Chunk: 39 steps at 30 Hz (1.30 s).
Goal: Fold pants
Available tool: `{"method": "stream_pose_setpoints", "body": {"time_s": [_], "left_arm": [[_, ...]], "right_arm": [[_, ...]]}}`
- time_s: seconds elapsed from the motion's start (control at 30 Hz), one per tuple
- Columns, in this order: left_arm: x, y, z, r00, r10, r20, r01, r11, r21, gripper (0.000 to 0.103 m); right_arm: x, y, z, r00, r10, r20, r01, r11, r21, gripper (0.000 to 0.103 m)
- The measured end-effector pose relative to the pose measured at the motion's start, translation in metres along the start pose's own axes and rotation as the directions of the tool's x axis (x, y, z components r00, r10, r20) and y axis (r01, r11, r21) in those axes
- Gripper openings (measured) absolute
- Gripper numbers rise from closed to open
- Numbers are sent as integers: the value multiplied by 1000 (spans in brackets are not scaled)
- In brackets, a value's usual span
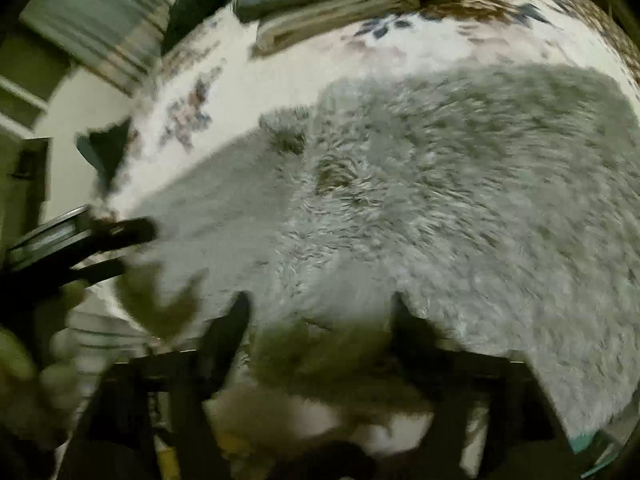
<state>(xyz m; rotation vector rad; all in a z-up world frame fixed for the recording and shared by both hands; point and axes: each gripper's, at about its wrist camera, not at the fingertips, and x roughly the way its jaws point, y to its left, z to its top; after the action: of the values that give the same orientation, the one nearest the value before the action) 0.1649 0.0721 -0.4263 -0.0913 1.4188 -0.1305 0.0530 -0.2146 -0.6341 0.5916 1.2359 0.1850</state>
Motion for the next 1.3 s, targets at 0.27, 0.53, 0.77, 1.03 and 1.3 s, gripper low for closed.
{"method": "stream_pose_setpoints", "body": {"time_s": [0.27, 0.53, 0.77, 1.03, 1.3], "left_arm": [[60, -109, 35, 993, -97, -66, 104, 988, 118, 103], [85, -146, 26, 991, -116, -71, 129, 962, 241, 19], [72, -98, 27, 993, -101, -54, 108, 984, 139, 11], [74, -91, 26, 987, -156, -44, 159, 984, 77, 17], [14, -37, 0, 987, -149, 58, 152, 987, -52, 83]], "right_arm": [[-98, -91, 8, 991, -122, 60, 104, 963, 247, 92], [-103, -188, 23, 981, -191, 35, 156, 882, 445, 92], [-76, -204, 60, 987, -162, -9, 149, 886, 439, 92], [-38, -192, 81, 965, -235, -117, 262, 896, 358, 92], [-76, -129, 88, 960, -271, -65, 278, 929, 244, 92]]}}
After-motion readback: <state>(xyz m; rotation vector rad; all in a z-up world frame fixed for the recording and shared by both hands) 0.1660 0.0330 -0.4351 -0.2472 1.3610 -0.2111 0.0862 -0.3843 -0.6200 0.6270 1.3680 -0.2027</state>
